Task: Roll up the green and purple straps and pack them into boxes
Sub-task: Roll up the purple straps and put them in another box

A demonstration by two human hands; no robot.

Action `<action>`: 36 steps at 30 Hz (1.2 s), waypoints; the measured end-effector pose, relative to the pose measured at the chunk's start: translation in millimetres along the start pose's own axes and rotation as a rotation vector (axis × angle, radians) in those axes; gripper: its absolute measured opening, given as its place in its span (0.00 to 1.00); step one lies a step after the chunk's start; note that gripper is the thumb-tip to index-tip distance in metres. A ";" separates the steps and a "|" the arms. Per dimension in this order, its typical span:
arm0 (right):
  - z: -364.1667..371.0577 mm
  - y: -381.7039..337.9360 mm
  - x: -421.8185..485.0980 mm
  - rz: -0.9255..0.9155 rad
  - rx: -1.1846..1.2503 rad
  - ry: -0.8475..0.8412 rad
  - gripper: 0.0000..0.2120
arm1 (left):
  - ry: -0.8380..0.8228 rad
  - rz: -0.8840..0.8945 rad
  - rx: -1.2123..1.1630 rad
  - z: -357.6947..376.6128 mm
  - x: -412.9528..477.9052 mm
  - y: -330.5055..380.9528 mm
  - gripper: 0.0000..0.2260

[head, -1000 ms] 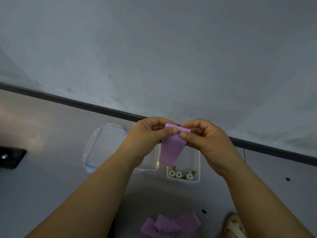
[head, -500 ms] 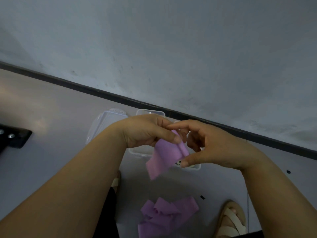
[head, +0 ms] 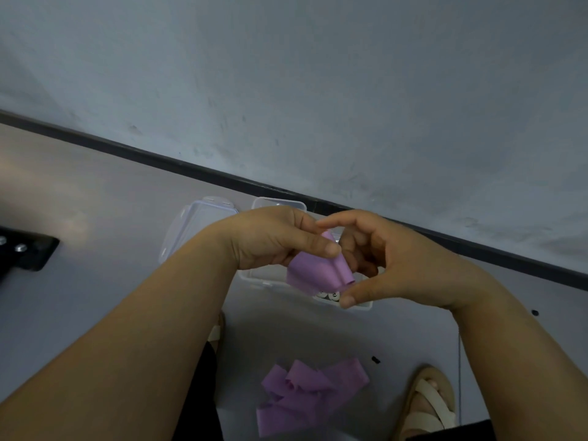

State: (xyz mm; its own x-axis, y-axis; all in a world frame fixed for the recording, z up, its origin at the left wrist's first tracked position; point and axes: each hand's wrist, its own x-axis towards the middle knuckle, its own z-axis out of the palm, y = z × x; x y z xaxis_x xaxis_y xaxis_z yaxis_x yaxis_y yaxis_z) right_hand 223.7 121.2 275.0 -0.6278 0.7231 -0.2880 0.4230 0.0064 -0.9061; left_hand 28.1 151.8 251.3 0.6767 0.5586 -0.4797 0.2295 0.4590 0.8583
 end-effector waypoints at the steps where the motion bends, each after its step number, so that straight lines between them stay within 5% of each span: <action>1: -0.1 -0.1 -0.1 0.001 -0.002 0.002 0.30 | -0.001 0.000 -0.003 0.1 0.0 -0.1 0.06; 8: -0.1 2.5 0.2 -0.005 0.016 0.005 0.26 | -0.035 0.005 0.006 3.6 -0.5 2.2 0.05; 13: -3.1 4.1 0.3 0.064 0.092 0.084 0.30 | 0.097 0.076 -0.005 2.5 1.7 0.5 0.02; 21: 3.1 6.5 10.4 0.068 0.314 0.456 0.18 | 0.385 0.212 -0.123 3.5 8.9 1.1 0.17; 26: 5.3 10.7 19.3 0.043 0.271 0.612 0.03 | 0.445 0.263 -0.173 7.3 12.0 2.0 0.11; 36: 4.7 14.7 19.8 -0.034 0.212 0.691 0.07 | 0.494 0.292 -0.086 11.4 10.5 5.5 0.11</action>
State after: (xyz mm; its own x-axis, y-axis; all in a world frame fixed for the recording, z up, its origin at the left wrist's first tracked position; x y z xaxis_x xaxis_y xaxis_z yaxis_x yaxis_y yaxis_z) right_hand 214.4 132.3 254.6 -0.0521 0.9968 -0.0603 0.2305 -0.0467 -0.9720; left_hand 44.4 152.3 253.1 0.2915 0.9173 -0.2711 0.0106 0.2803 0.9598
